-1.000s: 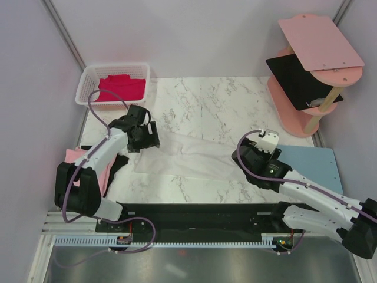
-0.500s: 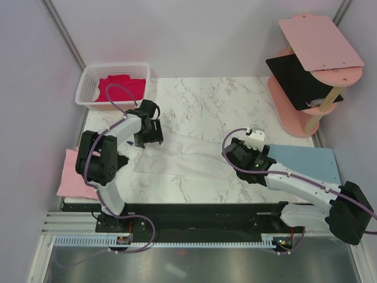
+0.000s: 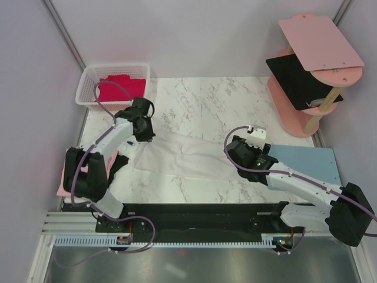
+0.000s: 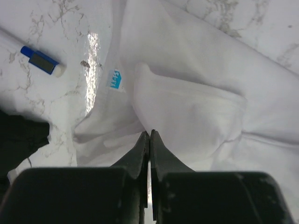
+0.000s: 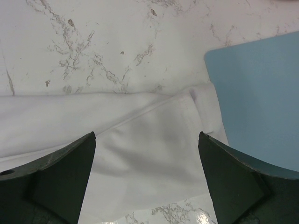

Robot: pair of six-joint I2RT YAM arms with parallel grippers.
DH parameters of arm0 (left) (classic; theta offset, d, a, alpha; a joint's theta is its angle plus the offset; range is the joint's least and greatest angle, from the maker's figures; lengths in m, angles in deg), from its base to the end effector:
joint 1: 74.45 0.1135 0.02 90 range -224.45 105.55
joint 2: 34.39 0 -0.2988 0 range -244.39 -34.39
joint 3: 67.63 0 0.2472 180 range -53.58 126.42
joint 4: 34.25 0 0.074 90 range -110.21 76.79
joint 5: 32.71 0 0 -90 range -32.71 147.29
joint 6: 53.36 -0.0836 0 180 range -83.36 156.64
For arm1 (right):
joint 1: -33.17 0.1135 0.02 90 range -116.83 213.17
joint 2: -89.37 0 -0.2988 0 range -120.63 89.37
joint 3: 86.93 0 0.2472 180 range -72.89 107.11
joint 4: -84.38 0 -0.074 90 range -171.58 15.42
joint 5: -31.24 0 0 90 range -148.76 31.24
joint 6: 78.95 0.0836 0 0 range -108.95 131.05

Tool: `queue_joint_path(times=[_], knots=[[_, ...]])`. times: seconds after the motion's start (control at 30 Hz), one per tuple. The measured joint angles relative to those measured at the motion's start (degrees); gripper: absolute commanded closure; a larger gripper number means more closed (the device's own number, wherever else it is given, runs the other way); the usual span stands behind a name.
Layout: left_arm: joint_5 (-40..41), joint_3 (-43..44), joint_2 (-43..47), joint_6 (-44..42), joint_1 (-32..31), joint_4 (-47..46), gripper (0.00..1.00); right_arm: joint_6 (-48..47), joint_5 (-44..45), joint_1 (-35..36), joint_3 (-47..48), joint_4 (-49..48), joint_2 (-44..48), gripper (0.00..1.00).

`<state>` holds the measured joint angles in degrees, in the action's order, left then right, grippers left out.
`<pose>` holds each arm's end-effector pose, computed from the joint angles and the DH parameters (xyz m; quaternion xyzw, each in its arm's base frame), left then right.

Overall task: Fold and stack the t-shirts
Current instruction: Flatten out the tshirt

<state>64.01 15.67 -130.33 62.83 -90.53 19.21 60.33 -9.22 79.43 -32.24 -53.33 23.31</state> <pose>0.3445 -0.0891 0.2130 -0.0981 0.9718 -0.0210 0.2135 0.1961 0.1129 0.2346 0.1533 0.8590 -0.0579 0.4851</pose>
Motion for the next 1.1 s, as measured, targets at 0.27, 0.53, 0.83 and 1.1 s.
queue_joint_path(times=[0.27,0.53,0.83,1.1], knots=[[-8.6,-10.2,28.3,0.4,-0.3,4.2,0.98,0.0,-0.7,-0.3,0.0,-0.7,0.0,0.02],[-15.4,-21.5,42.2,3.0,-1.0,18.2,0.00,-0.8,-1.7,-1.1,0.0,-1.9,-2.3,0.02],[-9.6,-14.7,41.0,3.4,-1.0,18.9,0.12,-2.1,-3.6,-1.4,0.0,-4.4,-6.9,0.02],[-5.9,-14.5,18.7,3.2,-1.0,8.3,0.18,-3.1,-4.7,-1.9,0.0,-5.4,-7.9,0.02]])
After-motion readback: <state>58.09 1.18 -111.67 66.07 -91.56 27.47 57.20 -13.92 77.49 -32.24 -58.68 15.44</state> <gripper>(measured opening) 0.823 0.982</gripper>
